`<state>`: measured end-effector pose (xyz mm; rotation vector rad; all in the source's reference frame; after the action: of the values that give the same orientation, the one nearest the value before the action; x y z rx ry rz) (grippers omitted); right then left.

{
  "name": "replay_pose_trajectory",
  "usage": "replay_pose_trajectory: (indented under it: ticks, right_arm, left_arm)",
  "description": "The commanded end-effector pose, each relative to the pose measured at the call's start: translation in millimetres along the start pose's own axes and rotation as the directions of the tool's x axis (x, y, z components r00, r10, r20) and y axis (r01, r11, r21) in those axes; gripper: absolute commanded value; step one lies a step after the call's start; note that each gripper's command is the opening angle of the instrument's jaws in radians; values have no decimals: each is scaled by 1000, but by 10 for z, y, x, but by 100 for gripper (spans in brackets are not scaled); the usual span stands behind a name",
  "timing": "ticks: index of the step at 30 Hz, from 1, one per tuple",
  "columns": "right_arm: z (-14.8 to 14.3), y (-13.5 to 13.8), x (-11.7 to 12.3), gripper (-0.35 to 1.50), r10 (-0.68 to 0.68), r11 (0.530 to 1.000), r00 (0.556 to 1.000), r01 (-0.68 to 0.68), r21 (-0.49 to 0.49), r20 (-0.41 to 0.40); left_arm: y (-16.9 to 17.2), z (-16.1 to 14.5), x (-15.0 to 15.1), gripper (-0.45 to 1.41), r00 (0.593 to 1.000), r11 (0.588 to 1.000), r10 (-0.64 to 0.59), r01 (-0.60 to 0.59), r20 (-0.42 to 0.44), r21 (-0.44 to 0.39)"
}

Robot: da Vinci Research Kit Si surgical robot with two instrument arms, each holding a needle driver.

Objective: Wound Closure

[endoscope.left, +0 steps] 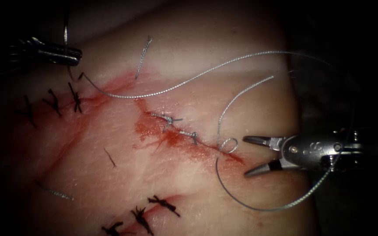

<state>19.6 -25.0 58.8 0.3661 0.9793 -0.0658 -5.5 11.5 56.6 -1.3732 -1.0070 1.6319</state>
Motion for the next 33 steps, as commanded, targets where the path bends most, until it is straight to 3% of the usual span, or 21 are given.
replay_pose_trajectory:
  ticks: [1,4,10,12,13,16,21,23,28,33]
  right_arm:
    - [19,-3,12,39,-25,1000,1000,25,11,-4]
    - [30,-1,21,17,-59,998,998,59,32,-4]
    - [43,8,27,29,-112,993,994,113,-30,11]
    - [45,10,27,14,-123,992,992,123,-32,13]
    - [46,12,27,34,-127,991,992,128,-35,14]
    - [47,14,26,56,-132,991,991,133,-36,14]
    - [50,13,25,17,-140,989,990,141,-37,16]
    - [52,12,24,-30,-143,989,989,144,-36,20]
    - [49,6,25,-35,13,999,1000,-12,-33,22]
    - [30,-9,43,-35,134,991,991,-134,-10,-2]
  left_arm:
    - [-5,6,-2,-45,1000,1000,0,0,1,-1]
    - [-5,6,-2,-45,1000,1000,0,0,-1,1]
    - [-5,6,-2,-45,1000,1000,0,0,-1,1]
    - [-5,6,-2,-45,1000,1000,0,0,-1,1]
    - [-5,6,-2,-45,1000,1000,0,0,-1,1]
    - [-5,6,-2,-45,1000,1000,0,0,-1,2]
    - [-5,6,-2,-45,1000,1000,0,0,-1,2]
    - [-4,6,-2,-45,1000,1000,-1,1,-1,2]
    - [-3,6,-1,-45,1000,1000,-2,2,-1,2]
    - [-2,5,-1,-45,1000,1000,-3,3,-1,1]
